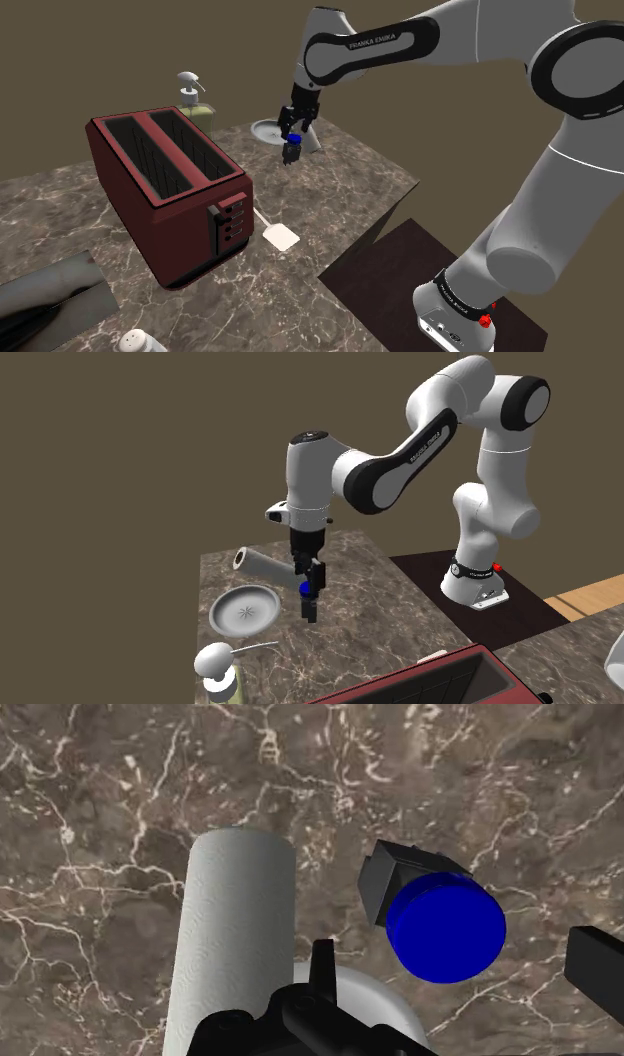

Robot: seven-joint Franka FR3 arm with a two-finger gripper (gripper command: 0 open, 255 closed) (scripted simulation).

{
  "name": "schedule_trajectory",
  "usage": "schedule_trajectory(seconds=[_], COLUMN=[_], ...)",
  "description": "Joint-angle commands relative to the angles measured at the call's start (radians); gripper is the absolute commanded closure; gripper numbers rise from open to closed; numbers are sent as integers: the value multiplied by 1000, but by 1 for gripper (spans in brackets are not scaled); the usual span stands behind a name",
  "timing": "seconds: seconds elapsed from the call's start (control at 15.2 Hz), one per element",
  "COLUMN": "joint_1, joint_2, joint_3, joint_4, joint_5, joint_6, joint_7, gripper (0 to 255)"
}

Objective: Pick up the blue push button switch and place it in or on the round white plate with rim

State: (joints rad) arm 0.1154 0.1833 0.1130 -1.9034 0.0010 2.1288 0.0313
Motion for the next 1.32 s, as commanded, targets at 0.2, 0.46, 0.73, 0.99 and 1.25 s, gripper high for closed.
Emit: schedule_trajectory(seconds=[0.2, 0.46, 0.73, 0.99, 1.25], joint_1=[2, 3, 3, 3, 3], joint_2=[39, 50, 50, 50, 50], joint_3=[-1, -1, -1, -1, -1], joint_4=[-22, -30, -30, -30, -29], joint_5=[-5, -7, -7, -7, -7], joint_6=[61, 80, 80, 80, 80], joint_7=[3, 4, 4, 4, 4], gripper=[0, 0, 0, 255, 255])
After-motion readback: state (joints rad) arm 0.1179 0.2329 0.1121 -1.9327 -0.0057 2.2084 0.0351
